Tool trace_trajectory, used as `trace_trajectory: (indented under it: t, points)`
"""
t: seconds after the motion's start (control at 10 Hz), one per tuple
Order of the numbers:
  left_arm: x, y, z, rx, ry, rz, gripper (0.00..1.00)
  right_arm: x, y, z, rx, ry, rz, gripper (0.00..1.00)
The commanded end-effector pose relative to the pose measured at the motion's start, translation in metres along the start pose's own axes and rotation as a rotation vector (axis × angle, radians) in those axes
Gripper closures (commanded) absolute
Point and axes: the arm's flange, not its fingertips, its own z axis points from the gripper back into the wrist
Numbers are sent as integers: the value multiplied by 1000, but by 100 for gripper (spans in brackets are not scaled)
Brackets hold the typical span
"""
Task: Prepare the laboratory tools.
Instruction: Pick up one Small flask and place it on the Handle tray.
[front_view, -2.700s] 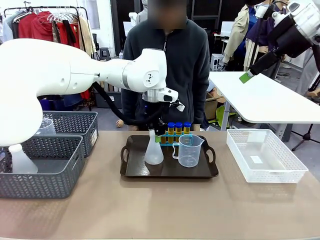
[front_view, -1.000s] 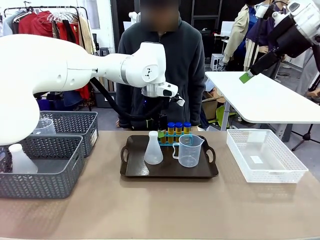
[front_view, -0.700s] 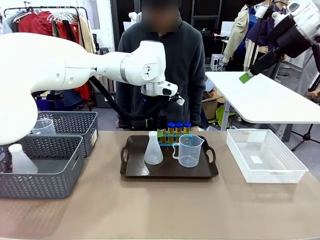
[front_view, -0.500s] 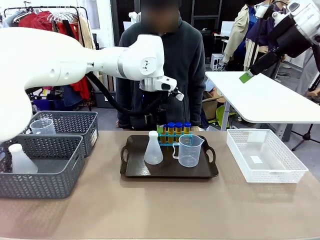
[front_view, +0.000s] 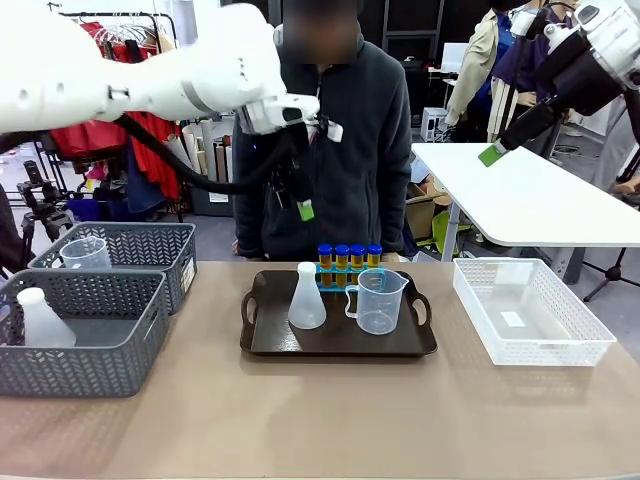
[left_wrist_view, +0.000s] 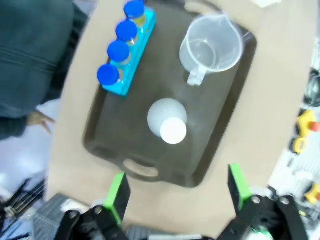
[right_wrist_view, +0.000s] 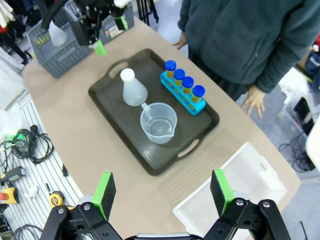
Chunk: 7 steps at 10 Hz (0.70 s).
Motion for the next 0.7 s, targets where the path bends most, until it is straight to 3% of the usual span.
trace_trajectory:
  t: [0.0,0.6]
  points:
    - [-31,-8,25,-18,-117,-55,0,1,-2,1,11,-14,9,0]
    - [-76,-7,97,-11,-328,-164,0,1,-2,1,11,-14,9,0]
